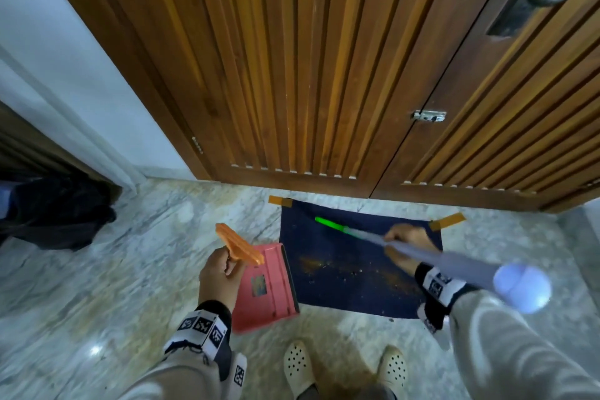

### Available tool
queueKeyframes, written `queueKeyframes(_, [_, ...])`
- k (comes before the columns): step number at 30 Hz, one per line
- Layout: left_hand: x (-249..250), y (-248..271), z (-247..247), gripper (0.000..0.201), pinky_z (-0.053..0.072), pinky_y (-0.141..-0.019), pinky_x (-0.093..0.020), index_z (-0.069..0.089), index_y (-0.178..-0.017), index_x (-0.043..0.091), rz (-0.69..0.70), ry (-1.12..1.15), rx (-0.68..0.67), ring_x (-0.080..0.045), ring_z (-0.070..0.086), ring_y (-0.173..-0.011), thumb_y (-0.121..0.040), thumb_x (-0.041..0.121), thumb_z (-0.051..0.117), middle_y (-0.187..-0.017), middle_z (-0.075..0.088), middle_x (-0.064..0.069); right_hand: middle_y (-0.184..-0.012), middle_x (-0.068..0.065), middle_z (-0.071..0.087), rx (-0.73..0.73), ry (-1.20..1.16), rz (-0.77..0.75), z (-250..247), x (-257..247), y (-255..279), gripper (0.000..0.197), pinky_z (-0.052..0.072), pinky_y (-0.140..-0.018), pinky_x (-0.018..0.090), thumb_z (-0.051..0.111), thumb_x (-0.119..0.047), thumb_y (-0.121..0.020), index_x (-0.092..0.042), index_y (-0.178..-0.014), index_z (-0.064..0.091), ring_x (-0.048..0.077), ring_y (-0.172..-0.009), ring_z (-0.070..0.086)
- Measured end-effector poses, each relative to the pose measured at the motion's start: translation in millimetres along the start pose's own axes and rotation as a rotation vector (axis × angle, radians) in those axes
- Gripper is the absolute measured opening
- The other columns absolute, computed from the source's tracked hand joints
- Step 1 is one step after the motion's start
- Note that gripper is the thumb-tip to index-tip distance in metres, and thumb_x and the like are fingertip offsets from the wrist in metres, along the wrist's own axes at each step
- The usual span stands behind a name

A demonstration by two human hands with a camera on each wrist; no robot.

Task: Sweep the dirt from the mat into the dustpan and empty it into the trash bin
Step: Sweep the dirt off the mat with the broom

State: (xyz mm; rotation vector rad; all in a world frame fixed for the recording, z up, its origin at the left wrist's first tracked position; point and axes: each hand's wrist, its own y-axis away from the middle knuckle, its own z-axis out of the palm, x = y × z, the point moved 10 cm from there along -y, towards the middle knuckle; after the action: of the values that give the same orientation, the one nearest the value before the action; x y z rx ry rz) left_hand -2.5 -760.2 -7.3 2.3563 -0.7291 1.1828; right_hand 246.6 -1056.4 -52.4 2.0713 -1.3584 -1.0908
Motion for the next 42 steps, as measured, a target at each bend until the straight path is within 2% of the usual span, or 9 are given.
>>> queueKeyframes(8, [24.0,-2.7,21.4,0.025,0.036,-0.06,-0.016,0.05,-0.07,0.023,0.12,-0.056,-0.054,-0.014,0.049,-0.061,-0.082,0.007,0.065,-0.068,0.049,0.0,-0.115,0.009,0.06,0.086,0.141,0.008,14.1,-1.8,40.6,0.027,0.04,-0.092,0.027,0.054,-0.019,-0.09,-0.006,-0.112,0.062,0.026,-0.111,0.054])
queueKeyframes(12, [30.0,-1.5,27.9,0.032,0.033,-0.057,-0.014,0.043,-0.067,0.026,0.138,-0.08,-0.049,-0.011,0.04,-0.055,-0.083,0.009,0.064,-0.062,0.037,0.008,-0.117,0.009,0.059,-0.236,-0.02,0.095,-19.0,20.8,33.8,0.051,0.044,-0.083,0.02,0.048,-0.02,-0.091,0.013,-0.128,0.034,0.03,-0.116,0.047])
queueKeyframes(14, [35.7,-0.3,32.2,0.024,0.033,-0.061,-0.019,0.046,-0.07,0.02,0.14,-0.074,-0.046,-0.01,0.042,-0.057,-0.084,0.011,0.063,-0.063,0.039,0.007,-0.097,0.026,0.066,-0.119,-0.047,0.079,-50.8,22.3,46.9,0.047,0.047,-0.074,0.032,0.053,-0.02,-0.089,0.017,-0.118,0.044,0.035,-0.096,0.054])
queueKeyframes(17, [41.3,2.6,39.8,0.011,0.036,-0.068,-0.026,0.054,-0.078,0.01,0.152,-0.081,-0.049,-0.018,0.048,-0.066,-0.084,0.01,0.063,-0.07,0.047,-0.001,-0.08,0.025,0.06,0.501,-0.122,-0.025,-94.0,23.0,83.1,0.02,0.043,-0.058,0.029,0.055,-0.01,-0.089,0.009,-0.09,0.062,0.028,-0.067,0.052])
queueKeyframes(30, [58.7,8.2,67.1,0.019,0.036,-0.075,-0.025,0.061,-0.099,0.008,0.128,-0.091,-0.134,-0.017,0.049,-0.08,-0.089,0.024,0.058,-0.089,0.054,-0.008,-0.052,-0.011,0.046,0.08,-0.154,-0.043,17.7,38.9,90.9,0.04,0.032,-0.056,0.034,0.052,-0.005,-0.089,-0.017,-0.052,0.042,0.003,-0.049,0.041])
queueKeyframes(32, [65.6,9.3,70.2,0.018,0.034,-0.07,-0.013,0.062,-0.098,0.005,0.189,-0.097,-0.12,-0.014,0.046,-0.071,-0.088,0.02,0.06,-0.086,0.053,-0.008,-0.062,-0.006,0.051,0.237,-0.171,0.056,-29.0,60.2,100.7,0.03,0.04,-0.06,0.026,0.056,-0.011,-0.089,-0.022,-0.062,0.048,0.013,-0.06,0.053])
queueKeyframes(36, [78.1,15.1,80.1,0.017,0.031,-0.065,0.003,0.062,-0.096,-0.001,0.264,-0.088,-0.124,-0.006,0.045,-0.064,-0.086,0.013,0.061,-0.082,0.049,-0.007,-0.072,0.015,0.064,0.613,-0.377,-0.006,-95.1,83.2,136.9,0.026,0.056,-0.073,0.053,0.066,-0.005,-0.079,-0.021,-0.059,0.059,0.041,-0.076,0.065])
queueKeyframes(38, [83.1,18.0,86.0,0.018,0.031,-0.065,0.0,0.063,-0.099,0.0,0.286,-0.096,-0.143,-0.008,0.043,-0.064,-0.087,0.013,0.06,-0.082,0.05,-0.008,-0.064,0.012,0.064,0.618,-0.431,0.048,-90.9,111.1,124.0,0.02,0.058,-0.063,0.033,0.066,-0.007,-0.079,-0.014,-0.061,0.061,0.032,-0.065,0.065])
queueKeyframes(42, [84.9,22.6,95.7,0.019,0.028,-0.07,-0.013,0.062,-0.105,0.008,0.255,-0.141,-0.208,-0.015,0.046,-0.079,-0.09,0.018,0.056,-0.086,0.05,-0.004,-0.032,-0.014,0.049,0.081,-0.358,0.012,-6.9,117.4,79.6,0.033,0.028,-0.042,0.007,0.055,-0.014,-0.088,-0.024,-0.056,0.055,-0.005,-0.036,0.048])
